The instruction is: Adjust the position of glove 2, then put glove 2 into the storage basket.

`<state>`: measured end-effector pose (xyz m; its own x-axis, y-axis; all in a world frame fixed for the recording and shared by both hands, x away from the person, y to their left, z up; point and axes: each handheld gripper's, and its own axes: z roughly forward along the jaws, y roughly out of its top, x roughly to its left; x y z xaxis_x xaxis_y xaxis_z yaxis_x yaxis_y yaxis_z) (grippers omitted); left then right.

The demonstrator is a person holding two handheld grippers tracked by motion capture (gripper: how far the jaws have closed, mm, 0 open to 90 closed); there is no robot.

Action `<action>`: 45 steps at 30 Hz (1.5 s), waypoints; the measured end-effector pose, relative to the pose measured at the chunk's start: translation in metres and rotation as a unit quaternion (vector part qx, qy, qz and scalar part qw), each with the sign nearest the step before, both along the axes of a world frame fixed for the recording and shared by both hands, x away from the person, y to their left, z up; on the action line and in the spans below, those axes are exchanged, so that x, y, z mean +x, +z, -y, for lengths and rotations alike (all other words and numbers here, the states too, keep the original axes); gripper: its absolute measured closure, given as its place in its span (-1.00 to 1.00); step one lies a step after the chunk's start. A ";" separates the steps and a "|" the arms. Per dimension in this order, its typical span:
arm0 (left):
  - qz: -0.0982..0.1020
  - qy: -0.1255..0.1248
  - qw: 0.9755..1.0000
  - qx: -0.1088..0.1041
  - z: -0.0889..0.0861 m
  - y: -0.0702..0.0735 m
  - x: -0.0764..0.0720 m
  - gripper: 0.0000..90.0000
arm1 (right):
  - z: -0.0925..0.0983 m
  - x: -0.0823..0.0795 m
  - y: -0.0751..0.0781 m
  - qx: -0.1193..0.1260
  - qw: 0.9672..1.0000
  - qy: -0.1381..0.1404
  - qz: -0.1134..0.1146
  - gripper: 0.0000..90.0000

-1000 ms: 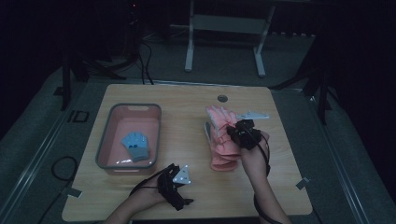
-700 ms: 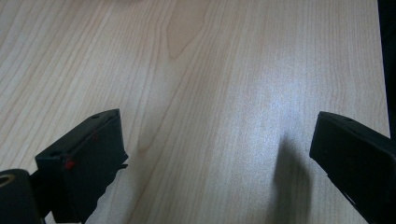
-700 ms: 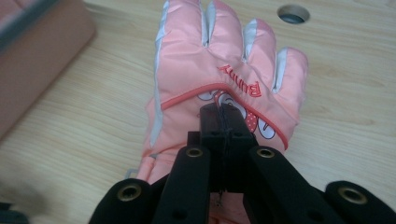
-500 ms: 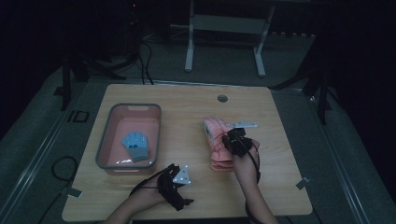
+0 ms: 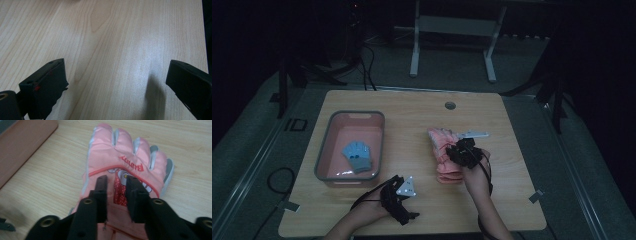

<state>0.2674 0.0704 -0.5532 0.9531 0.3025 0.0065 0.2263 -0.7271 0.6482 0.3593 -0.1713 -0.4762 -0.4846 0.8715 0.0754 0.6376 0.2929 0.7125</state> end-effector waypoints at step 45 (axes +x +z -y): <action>0.037 0.171 0.978 -0.117 0.047 0.106 0.081 -0.43 | 0.082 0.016 0.025 -0.003 0.994 0.102 0.050 0.20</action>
